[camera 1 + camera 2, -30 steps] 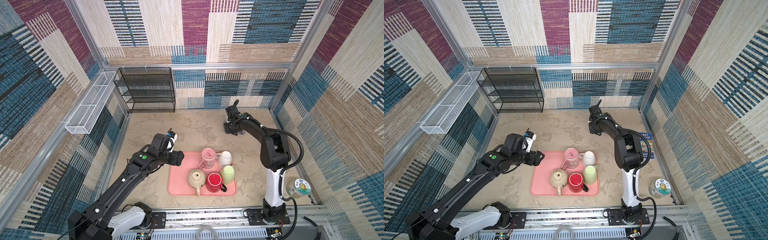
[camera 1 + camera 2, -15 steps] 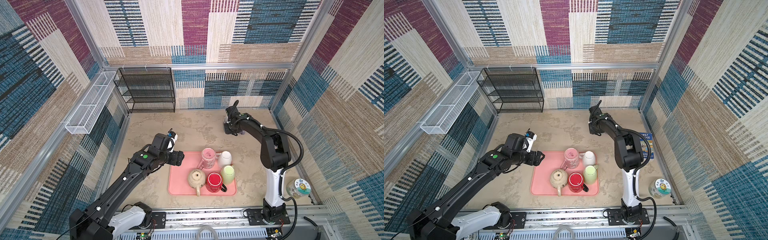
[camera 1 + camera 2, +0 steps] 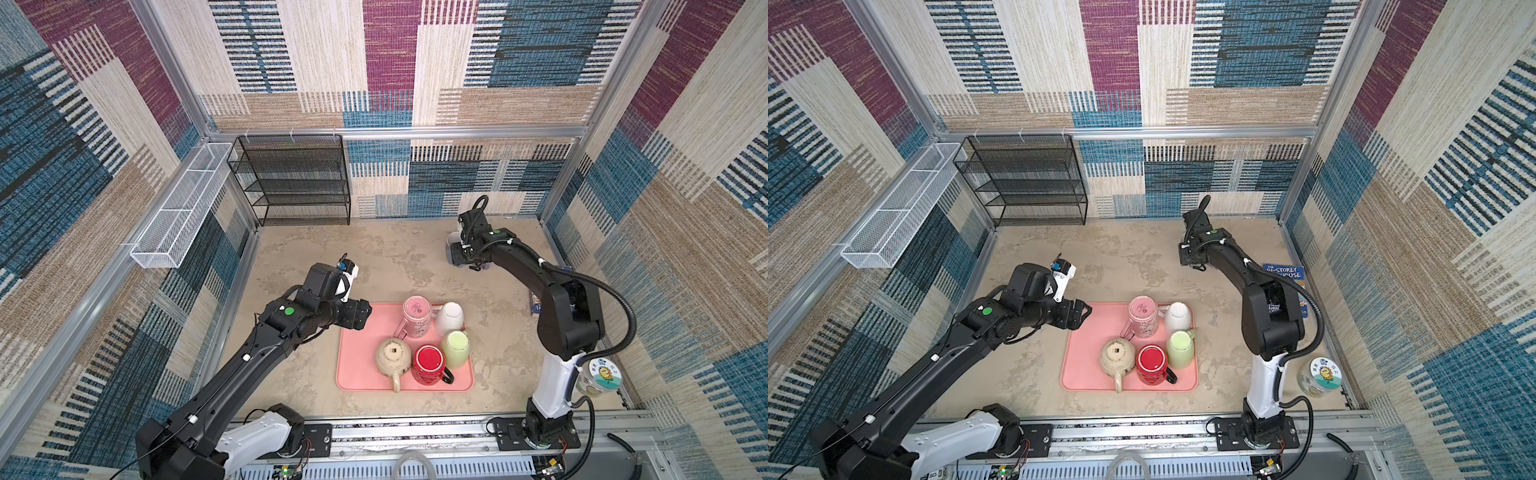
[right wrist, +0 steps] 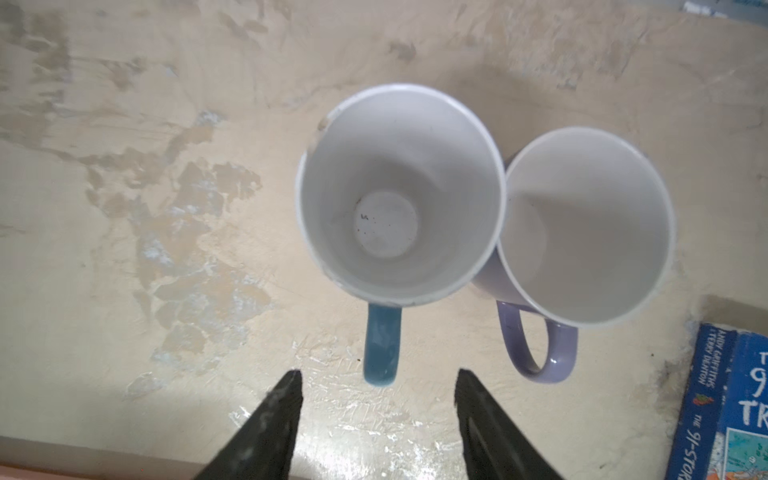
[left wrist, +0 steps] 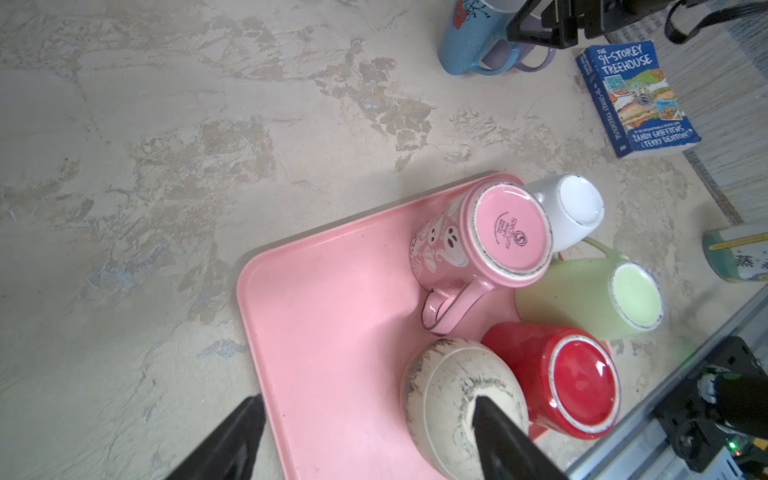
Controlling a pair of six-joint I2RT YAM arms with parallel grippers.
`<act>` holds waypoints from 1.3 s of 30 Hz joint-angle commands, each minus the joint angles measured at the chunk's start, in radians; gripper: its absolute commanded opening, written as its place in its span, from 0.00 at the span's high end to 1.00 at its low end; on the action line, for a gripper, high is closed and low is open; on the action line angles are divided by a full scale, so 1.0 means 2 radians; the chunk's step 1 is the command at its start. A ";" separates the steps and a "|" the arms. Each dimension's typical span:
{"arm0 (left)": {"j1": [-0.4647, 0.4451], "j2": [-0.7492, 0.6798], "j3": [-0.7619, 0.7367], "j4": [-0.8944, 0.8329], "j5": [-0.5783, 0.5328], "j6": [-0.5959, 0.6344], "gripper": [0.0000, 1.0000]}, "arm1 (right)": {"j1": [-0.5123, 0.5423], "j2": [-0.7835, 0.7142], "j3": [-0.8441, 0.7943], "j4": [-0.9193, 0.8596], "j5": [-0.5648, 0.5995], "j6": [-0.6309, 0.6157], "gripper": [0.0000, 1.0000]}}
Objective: Turn the mug right side up
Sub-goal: 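Lower the light blue mug upright beside the lavender mug with the right gripper, then open the right gripper and withdraw it while the left gripper moves over the pink mug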
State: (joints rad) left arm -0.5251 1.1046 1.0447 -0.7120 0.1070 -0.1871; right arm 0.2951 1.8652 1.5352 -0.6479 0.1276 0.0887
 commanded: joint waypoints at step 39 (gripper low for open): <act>-0.132 0.055 -0.001 -0.019 -0.058 -0.028 0.26 | 0.008 -0.444 -0.461 0.377 -0.234 0.167 0.21</act>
State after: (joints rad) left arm -0.7853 1.2030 1.0496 -0.7975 -0.0193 -0.2226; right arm 0.3103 0.9745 0.6197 0.0803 -0.3557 0.4000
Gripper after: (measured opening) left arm 0.746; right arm 0.789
